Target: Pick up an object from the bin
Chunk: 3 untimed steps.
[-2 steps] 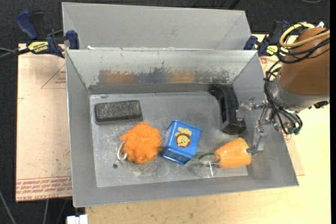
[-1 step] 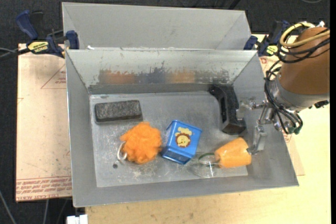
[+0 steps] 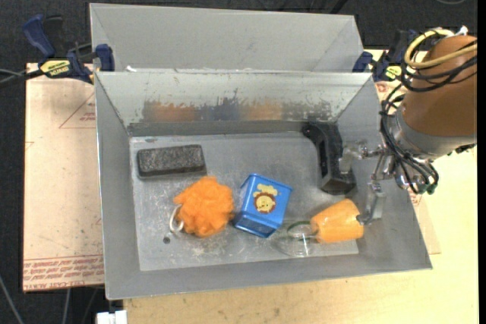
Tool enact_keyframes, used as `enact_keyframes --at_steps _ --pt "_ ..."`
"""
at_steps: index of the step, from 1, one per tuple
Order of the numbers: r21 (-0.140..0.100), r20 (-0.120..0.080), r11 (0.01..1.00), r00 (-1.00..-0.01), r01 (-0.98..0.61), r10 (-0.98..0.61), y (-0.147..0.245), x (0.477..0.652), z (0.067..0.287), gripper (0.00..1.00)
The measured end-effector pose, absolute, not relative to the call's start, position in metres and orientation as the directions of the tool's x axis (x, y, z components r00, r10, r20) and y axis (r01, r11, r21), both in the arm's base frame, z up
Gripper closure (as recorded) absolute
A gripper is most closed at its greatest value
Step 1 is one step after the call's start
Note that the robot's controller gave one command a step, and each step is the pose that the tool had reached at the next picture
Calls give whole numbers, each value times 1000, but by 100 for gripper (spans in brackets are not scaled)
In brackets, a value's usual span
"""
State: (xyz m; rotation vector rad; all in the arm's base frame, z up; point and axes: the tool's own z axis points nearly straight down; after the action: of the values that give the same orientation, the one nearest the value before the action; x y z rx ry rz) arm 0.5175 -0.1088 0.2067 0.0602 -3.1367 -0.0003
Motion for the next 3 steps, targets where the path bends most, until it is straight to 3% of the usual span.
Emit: enact_keyframes --at_steps 1,2,3 --pt "-2 -10 992 -992 -124 -124 -78 520 185 0" --pt "4 2 991 -991 -137 -137 -86 514 145 0" --pt "6 -3 978 -978 -208 -208 -122 536 85 100"
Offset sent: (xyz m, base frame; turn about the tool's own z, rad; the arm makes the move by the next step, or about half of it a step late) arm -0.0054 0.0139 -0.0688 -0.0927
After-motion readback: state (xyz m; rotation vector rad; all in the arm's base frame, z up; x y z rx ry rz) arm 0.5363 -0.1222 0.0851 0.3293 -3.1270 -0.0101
